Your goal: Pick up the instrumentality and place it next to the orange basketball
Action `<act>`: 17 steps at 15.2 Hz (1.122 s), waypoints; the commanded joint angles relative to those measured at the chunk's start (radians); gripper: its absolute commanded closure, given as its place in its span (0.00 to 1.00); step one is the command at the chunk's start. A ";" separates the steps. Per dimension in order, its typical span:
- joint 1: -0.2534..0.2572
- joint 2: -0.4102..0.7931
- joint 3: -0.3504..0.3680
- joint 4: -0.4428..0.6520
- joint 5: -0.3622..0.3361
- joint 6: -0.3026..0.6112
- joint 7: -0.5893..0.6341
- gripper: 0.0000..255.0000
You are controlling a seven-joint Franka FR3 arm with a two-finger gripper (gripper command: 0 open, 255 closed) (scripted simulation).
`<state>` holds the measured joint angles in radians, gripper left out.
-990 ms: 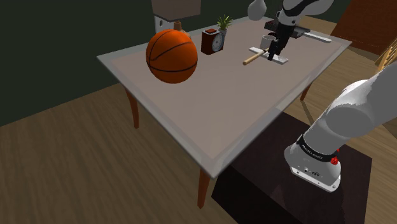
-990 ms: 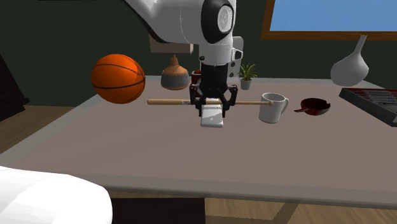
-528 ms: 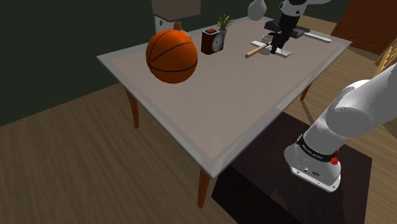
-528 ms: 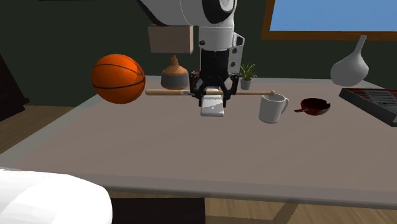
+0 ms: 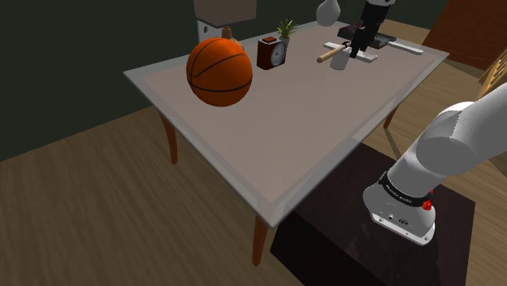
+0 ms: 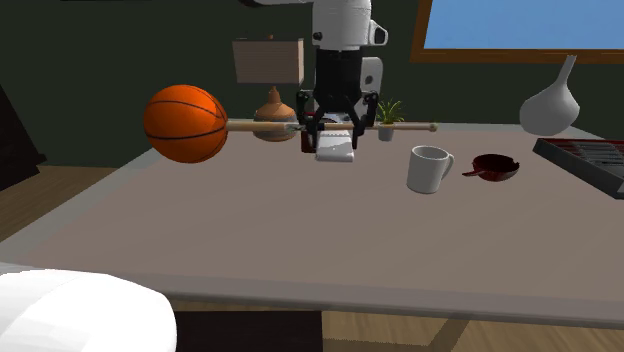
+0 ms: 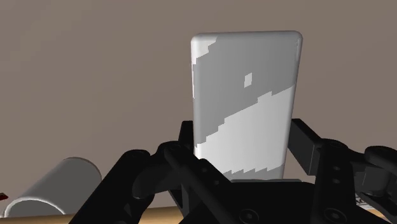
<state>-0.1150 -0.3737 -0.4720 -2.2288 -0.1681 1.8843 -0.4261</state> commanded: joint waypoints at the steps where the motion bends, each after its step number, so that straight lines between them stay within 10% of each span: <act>1: 0.002 -0.001 0.003 0.027 0.002 -0.028 0.000 1.00; 17: 0.012 0.005 0.025 0.246 0.018 -0.242 -0.006 1.00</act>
<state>-0.1031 -0.3712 -0.4465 -1.9965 -0.1507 1.6538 -0.4299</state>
